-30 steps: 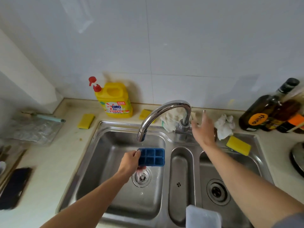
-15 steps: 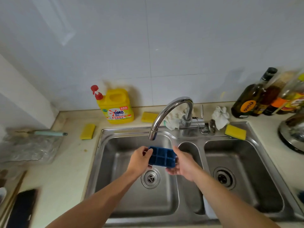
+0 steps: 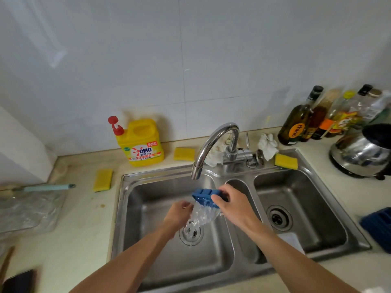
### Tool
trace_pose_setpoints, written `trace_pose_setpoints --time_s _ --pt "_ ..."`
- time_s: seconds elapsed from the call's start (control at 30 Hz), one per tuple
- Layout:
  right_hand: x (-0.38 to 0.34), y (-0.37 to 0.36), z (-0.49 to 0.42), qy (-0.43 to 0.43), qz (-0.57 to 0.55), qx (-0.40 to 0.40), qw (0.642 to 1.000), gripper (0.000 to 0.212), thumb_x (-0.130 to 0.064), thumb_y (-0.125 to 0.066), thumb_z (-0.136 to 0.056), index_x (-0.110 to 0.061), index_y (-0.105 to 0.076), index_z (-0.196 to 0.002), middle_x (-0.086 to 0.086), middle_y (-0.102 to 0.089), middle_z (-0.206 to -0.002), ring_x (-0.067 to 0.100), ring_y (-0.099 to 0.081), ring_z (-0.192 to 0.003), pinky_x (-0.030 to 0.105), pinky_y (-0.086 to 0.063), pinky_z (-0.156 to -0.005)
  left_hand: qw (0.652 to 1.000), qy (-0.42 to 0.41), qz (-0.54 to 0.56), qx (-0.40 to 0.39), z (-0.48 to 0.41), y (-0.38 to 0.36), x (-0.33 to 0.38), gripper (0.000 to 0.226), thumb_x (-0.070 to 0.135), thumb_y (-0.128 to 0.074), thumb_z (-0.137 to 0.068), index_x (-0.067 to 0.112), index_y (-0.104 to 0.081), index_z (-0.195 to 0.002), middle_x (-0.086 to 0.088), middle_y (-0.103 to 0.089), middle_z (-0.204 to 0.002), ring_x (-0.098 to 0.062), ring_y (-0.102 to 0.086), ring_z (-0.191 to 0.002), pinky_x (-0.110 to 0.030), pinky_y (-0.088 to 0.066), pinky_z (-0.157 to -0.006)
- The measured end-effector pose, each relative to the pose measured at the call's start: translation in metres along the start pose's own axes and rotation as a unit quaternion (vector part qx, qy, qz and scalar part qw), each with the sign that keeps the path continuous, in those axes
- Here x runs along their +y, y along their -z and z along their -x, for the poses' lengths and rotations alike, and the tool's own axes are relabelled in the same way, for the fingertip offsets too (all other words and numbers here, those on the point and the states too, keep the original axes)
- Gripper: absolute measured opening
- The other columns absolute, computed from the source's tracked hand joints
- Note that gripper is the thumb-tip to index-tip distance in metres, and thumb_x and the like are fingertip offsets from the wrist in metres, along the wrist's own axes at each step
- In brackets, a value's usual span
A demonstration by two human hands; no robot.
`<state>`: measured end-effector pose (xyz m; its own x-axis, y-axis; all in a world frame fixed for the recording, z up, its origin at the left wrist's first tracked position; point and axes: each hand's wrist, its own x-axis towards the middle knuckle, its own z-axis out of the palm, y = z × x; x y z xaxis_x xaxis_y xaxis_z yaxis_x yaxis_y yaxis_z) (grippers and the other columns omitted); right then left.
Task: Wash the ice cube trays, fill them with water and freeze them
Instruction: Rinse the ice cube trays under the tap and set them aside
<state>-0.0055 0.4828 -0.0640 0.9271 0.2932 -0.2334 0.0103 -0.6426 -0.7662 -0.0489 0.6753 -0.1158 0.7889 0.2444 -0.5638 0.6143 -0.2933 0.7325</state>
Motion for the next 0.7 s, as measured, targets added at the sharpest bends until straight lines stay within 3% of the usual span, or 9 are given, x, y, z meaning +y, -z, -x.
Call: trace_pose_setpoints --time_s 0.1,0.27,0.4,0.53,0.7 --pt "0.004 -0.001 0.007 0.065 0.047 0.031 0.996 0.026 -0.038 -0.065 -0.091 -0.029 -0.059 -0.114 -0.009 -0.057 -0.112 0.004 -0.058 -0.095 0.027 -0.053 -0.084 0.999 -0.002 -0.041 0.024 0.0 0.005 -0.006 0.021 0.024 -0.051 -0.1 0.015 -0.065 -0.088 -0.005 -0.067 -0.088 -0.018 -0.06 -0.079 -0.03 -0.043 -0.074" --pt "0.014 0.001 0.023 0.137 0.153 0.056 0.977 0.042 -0.035 -0.063 -0.097 -0.022 -0.054 -0.136 -0.003 -0.042 -0.146 0.015 -0.044 -0.13 0.034 -0.04 -0.114 0.994 -0.019 -0.108 0.028 0.008 0.008 -0.006 0.029 0.02 -0.046 -0.099 0.014 -0.057 -0.073 -0.005 -0.061 -0.077 -0.02 -0.055 -0.073 -0.031 -0.044 -0.07" --pt "0.021 0.019 0.033 0.178 0.169 0.081 0.966 0.042 -0.037 -0.062 -0.098 -0.022 -0.055 -0.137 -0.004 -0.036 -0.153 0.015 -0.038 -0.138 0.029 -0.034 -0.112 0.988 -0.055 -0.133 0.049 0.017 0.004 0.007 0.013 0.027 -0.051 -0.101 0.023 -0.06 -0.093 0.003 -0.062 -0.09 -0.019 -0.057 -0.086 -0.026 -0.043 -0.077" --pt "0.017 0.059 0.04 0.23 0.137 0.126 0.955 0.044 -0.037 -0.063 -0.096 -0.019 -0.057 -0.135 -0.004 -0.038 -0.151 0.016 -0.041 -0.138 0.03 -0.037 -0.111 0.978 -0.088 -0.175 0.065 0.033 -0.013 0.024 0.026 0.018 -0.048 -0.099 0.018 -0.055 -0.074 -0.002 -0.057 -0.074 -0.024 -0.055 -0.071 -0.035 -0.049 -0.071" --pt "0.012 0.138 0.049 0.303 0.084 0.207 0.926 0.042 -0.033 -0.065 -0.095 -0.016 -0.058 -0.133 0.004 -0.045 -0.147 0.019 -0.046 -0.135 0.038 -0.045 -0.111 0.971 -0.108 -0.176 0.116 0.052 -0.05 0.056 0.021 0.025 -0.055 -0.098 0.024 -0.065 -0.08 -0.001 -0.067 -0.078 -0.021 -0.061 -0.075 -0.033 -0.05 -0.074"
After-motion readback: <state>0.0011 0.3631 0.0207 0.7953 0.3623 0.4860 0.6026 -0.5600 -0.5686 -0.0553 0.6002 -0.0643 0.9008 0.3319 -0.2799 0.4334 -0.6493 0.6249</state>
